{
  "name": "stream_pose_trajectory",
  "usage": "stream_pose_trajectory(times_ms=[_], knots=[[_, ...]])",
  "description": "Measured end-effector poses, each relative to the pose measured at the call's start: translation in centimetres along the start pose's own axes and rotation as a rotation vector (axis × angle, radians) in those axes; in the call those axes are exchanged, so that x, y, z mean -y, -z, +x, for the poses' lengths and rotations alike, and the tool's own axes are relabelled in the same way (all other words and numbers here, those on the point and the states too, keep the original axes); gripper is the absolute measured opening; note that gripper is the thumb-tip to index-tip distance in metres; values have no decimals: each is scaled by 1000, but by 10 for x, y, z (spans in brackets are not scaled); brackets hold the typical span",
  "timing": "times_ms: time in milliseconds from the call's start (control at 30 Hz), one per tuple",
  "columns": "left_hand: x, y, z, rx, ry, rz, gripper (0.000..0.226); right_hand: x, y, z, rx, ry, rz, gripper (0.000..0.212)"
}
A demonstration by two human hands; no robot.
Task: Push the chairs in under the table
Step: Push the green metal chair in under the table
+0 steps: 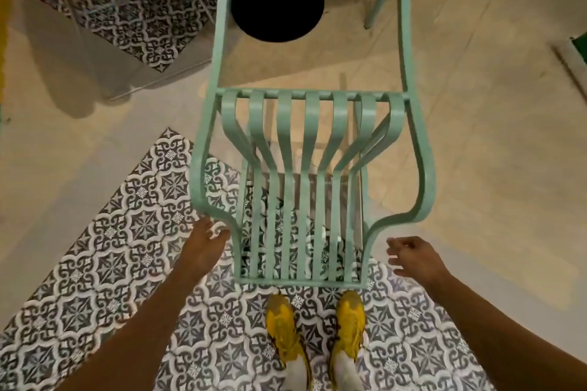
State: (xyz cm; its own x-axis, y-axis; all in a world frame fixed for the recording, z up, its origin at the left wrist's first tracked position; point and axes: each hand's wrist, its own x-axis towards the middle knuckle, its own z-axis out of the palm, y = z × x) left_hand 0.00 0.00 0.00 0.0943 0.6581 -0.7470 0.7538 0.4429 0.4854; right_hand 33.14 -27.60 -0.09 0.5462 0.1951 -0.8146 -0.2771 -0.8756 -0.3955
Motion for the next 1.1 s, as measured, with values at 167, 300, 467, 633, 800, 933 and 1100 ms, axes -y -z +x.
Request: stream_pose_trajectory(times_ms=[167, 300, 467, 633, 800, 933, 1100], knots=[[13, -17, 42, -134, 52, -48, 60, -4, 2, 45, -157, 9, 43, 83], [11, -19, 65, -203, 43, -181, 46, 7, 0, 62, -243, 85, 145, 71], [4, -20, 86, -242, 88, -360, 44, 13, -9, 78, -247, 52, 393, 49], [14, -27, 100, -297, 34, -385, 23, 6, -23, 88, -355, 91, 445, 26], [10, -41, 105, -379, 15, -536, 30, 7, -27, 95, -428, 93, 481, 23], [-6, -38, 87, -393, 52, -555, 10, 16, -16, 91, -425, 114, 491, 21], [-42, -27, 59, -442, 123, -615, 60, 46, 13, 71, -372, 152, 545, 29]])
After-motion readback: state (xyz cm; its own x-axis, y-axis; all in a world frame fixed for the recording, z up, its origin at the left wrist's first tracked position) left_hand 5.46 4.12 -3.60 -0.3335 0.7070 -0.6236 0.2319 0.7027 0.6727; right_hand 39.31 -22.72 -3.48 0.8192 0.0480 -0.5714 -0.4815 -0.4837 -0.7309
